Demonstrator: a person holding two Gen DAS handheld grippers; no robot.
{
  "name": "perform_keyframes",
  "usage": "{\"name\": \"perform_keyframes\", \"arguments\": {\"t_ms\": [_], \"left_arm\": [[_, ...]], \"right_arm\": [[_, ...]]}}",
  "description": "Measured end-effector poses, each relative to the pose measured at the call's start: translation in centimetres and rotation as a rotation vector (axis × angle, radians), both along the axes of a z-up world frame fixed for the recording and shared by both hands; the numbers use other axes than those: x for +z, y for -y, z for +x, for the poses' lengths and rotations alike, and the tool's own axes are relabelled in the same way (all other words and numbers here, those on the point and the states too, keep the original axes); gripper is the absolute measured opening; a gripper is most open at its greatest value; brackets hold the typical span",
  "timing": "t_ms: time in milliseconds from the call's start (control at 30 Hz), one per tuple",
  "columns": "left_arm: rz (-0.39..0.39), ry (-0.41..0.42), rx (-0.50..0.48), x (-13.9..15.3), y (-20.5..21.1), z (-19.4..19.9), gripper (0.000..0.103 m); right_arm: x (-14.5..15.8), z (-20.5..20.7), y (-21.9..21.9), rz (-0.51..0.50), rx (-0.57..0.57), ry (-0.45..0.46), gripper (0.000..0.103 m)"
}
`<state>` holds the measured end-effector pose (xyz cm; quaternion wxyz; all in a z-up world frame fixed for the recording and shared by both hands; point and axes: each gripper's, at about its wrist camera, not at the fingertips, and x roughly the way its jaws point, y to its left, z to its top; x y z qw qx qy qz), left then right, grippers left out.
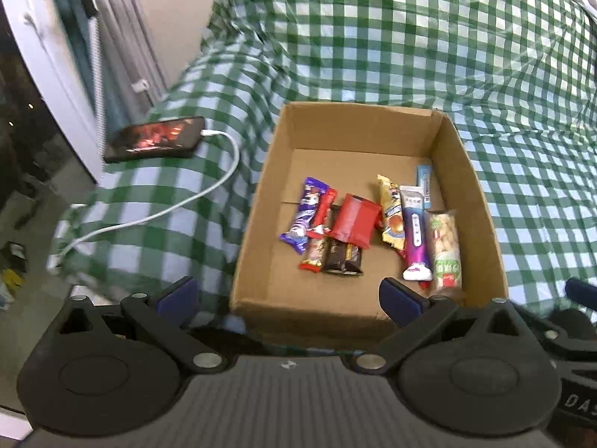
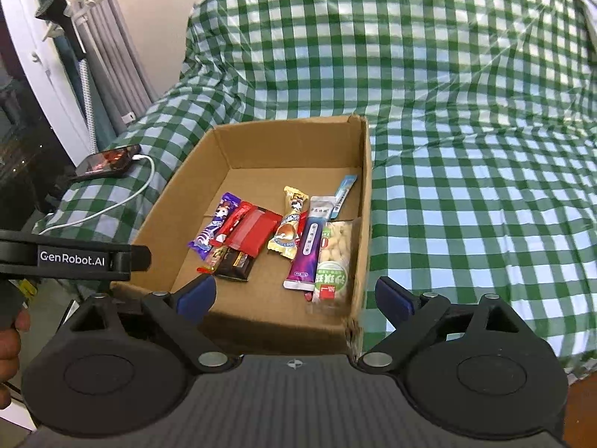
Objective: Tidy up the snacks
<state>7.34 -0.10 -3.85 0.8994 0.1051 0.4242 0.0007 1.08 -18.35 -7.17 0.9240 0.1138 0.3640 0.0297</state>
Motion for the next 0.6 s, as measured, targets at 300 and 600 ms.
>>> {"name": "perform_keyframes", "arguments": {"t_ms": [300,600], "left_arm": [[-0.075,0.036,0.032,1.7,-1.1,-3.7,0.103],[-0.037,0.030,0.016,2.6,-1.0,-5.8,0.103]], "right_arm": [[2.0,-4.8,0.4,-0.010,-0.019,0.086,0.096],[3.1,-7.1,0.5,-0.018,-0.031,0.139,0.097]]}}
